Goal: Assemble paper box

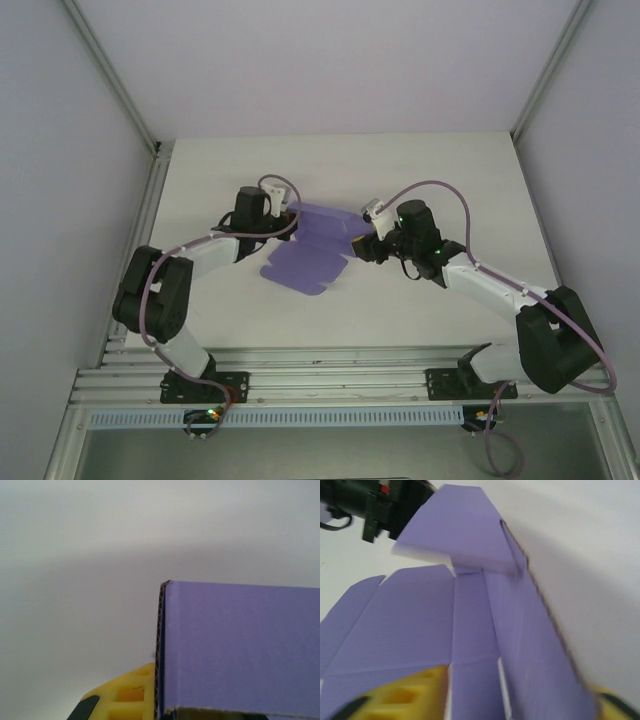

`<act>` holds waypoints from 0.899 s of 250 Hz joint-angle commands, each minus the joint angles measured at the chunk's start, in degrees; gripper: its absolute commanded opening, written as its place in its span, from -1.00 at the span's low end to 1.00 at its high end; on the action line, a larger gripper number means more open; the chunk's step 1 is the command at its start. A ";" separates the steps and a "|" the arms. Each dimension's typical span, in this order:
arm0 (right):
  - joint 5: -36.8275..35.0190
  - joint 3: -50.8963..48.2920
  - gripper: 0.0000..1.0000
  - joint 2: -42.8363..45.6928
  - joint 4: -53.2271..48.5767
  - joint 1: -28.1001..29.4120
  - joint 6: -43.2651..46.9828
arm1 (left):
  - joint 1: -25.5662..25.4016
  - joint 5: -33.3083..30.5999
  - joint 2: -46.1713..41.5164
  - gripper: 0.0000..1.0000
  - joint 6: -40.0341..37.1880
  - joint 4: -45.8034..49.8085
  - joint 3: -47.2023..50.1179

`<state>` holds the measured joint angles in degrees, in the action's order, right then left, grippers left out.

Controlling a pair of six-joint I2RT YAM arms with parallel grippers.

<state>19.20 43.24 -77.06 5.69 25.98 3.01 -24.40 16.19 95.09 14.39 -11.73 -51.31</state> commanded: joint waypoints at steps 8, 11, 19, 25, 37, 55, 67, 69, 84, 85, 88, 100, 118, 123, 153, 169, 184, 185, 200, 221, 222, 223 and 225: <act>-10.17 0.15 0.99 3.68 -3.73 -0.13 -3.22 | -2.60 -15.42 -5.80 -1.00 1.31 5.78 0.92; -11.02 0.14 0.99 4.12 -3.94 -0.14 -3.37 | -2.85 -16.26 -6.13 -1.00 1.49 6.19 0.94; -12.98 -0.18 0.99 5.26 -4.39 -0.07 -3.63 | -3.29 -18.02 -6.62 -1.00 1.83 7.46 1.04; -14.04 -0.30 0.99 6.22 -4.78 -0.14 -3.53 | -3.44 -18.77 -7.05 -1.00 2.06 8.52 1.03; -15.65 -0.53 0.99 8.20 -5.47 -0.11 -3.64 | -3.87 -19.93 -7.73 -1.00 2.60 10.06 1.11; -19.37 0.02 0.99 10.72 -5.95 -0.13 -5.14 | -4.59 -20.24 -8.61 -1.00 2.80 10.20 2.12; -22.11 0.96 0.99 11.56 -6.41 -0.16 -5.90 | -4.86 -20.49 -9.04 -1.00 3.02 10.12 2.66; -22.46 1.16 0.99 11.71 -6.53 -0.16 -5.90 | -4.86 -20.47 -9.13 -1.00 3.12 10.14 2.69; -23.25 3.28 0.99 11.54 -7.95 -0.14 -5.15 | -5.13 -20.40 -9.56 -1.00 3.46 10.36 3.06; -23.25 3.44 0.99 11.52 -7.88 -0.18 -5.04 | -5.13 -20.36 -9.61 -1.00 3.54 10.34 3.06; -23.27 3.91 0.99 11.35 -8.44 -0.22 -4.85 | -5.20 -20.40 -9.72 -1.00 3.58 10.33 3.18; -23.33 6.13 0.99 10.03 -10.48 -0.21 -4.89 | -5.31 -20.16 -10.00 -1.00 3.81 10.22 3.45; -22.79 9.77 0.99 7.04 -14.40 -0.22 -5.09 | -5.59 -19.64 -10.40 -1.00 3.74 9.82 4.01; -22.38 10.57 0.99 6.11 -15.12 -0.18 -5.01 | -5.73 -19.52 -10.51 -1.00 3.71 9.71 4.10; -20.33 12.78 0.99 0.79 -15.86 -0.12 -4.88 | -6.06 -19.00 -11.02 -1.00 3.89 9.21 4.86; -18.64 13.77 0.99 -2.05 -15.93 0.01 -4.93 | -6.02 -18.89 -10.98 -1.00 3.81 9.22 4.99; -16.74 14.22 0.99 -4.48 -15.25 0.59 -4.58 | -6.14 -18.47 -10.79 -1.00 3.52 9.68 4.91; -16.65 14.27 0.99 -4.62 -15.17 0.67 -4.54 | -6.12 -18.47 -10.80 -1.00 3.57 9.74 4.90; -15.59 14.95 0.99 -6.48 -15.10 1.86 -3.75 | -6.13 -18.28 -10.80 -1.00 3.82 10.17 4.65; -14.72 16.30 0.99 -8.98 -15.75 3.37 -3.05 | -6.17 -18.39 -10.65 -1.00 4.43 10.56 4.30; -14.72 16.37 0.99 -9.07 -15.78 3.42 -3.03 | -6.13 -18.38 -10.59 -1.00 4.42 10.53 4.25; -14.72 16.36 0.99 -9.16 -15.83 3.44 -3.02 | -6.16 -18.38 -10.61 -1.00 4.46 10.60 4.23; -14.72 16.52 0.99 -9.38 -15.92 3.53 -3.01 | -6.13 -18.38 -10.58 -1.00 4.45 10.65 4.21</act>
<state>1.41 57.17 -83.92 -8.27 27.40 -1.10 -30.33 -2.66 85.69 17.45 -2.04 -47.11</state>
